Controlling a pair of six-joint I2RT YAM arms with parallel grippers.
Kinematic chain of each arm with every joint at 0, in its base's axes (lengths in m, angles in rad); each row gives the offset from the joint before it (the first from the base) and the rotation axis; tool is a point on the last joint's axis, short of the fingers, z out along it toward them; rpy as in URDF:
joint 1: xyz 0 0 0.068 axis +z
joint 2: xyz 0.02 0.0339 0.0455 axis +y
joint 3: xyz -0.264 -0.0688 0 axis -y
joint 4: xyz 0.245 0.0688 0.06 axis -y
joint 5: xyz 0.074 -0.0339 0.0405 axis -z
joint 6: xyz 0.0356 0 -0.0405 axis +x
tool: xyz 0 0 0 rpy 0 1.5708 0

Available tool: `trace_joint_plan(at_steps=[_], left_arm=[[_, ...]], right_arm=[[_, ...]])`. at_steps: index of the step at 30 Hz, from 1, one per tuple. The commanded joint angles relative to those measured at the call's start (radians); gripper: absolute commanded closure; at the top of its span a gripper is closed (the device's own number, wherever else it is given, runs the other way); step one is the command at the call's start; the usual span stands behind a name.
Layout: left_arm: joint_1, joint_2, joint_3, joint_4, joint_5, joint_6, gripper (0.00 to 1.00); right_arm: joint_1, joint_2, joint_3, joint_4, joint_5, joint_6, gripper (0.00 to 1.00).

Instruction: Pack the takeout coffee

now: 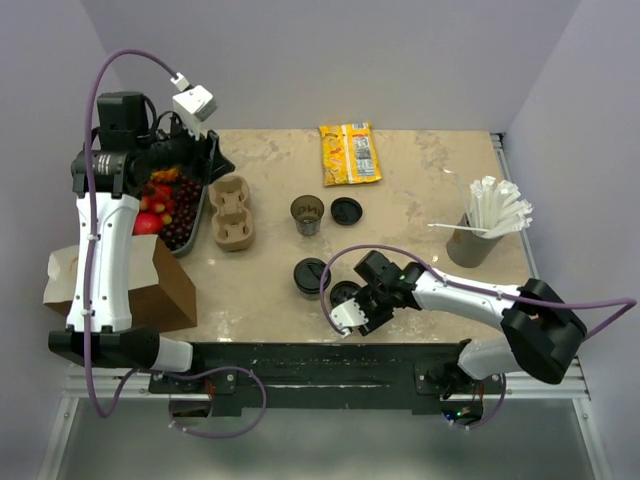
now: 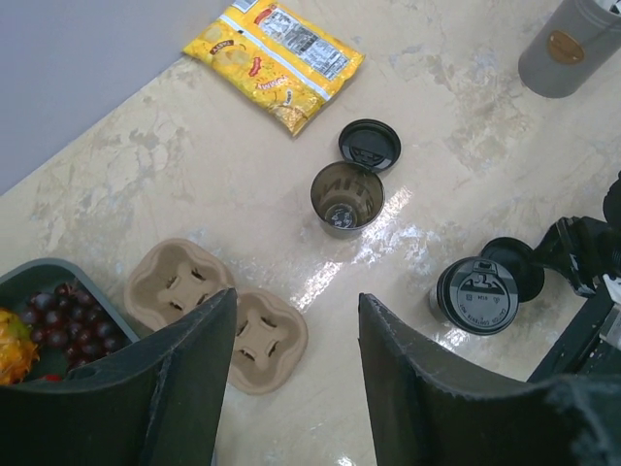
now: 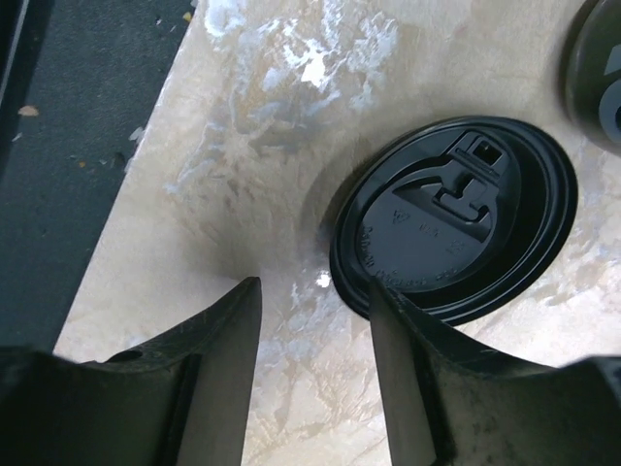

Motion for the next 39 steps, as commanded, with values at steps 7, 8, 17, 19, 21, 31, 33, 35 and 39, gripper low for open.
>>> trace_joint_plan(at_steps=[7, 8, 17, 19, 21, 31, 33, 35, 39], left_arm=[[0.015, -0.044, -0.033, 0.027, -0.01, -0.017, 0.42], [0.015, -0.041, -0.031, 0.032, -0.008, -0.017, 0.42], [0.015, -0.005, -0.019, 0.059, 0.041, -0.028, 0.42], [0.015, 0.01, 0.004, 0.068, 0.055, -0.028, 0.42], [0.015, 0.039, 0.034, 0.076, 0.063, -0.034, 0.42], [0.015, 0.071, -0.05, 0.274, 0.029, -0.118, 0.36], [0.015, 0.088, -0.042, 0.276, 0.033, -0.125, 0.36], [0.015, 0.097, -0.035, 0.274, 0.02, -0.102, 0.35], [0.015, 0.13, -0.015, 0.26, -0.014, -0.071, 0.34]], right_arm=[[0.04, 0.043, -0.011, 0.137, 0.022, 0.004, 0.65], [0.043, 0.046, -0.013, 0.137, 0.025, 0.004, 0.67], [0.043, -0.053, -0.028, 0.011, 0.083, 0.053, 1.0], [0.041, -0.128, -0.019, -0.032, 0.111, 0.076, 1.0], [0.037, -0.181, 0.002, -0.091, 0.131, 0.099, 1.0], [-0.118, 0.052, 0.299, 0.026, 0.185, 0.162, 1.0], [-0.199, 0.228, 0.464, 0.023, 0.153, 0.191, 1.0], [-0.253, 0.32, 0.61, 0.025, 0.134, 0.185, 1.0], [-0.292, 0.491, 0.763, 0.037, 0.117, 0.144, 1.0]])
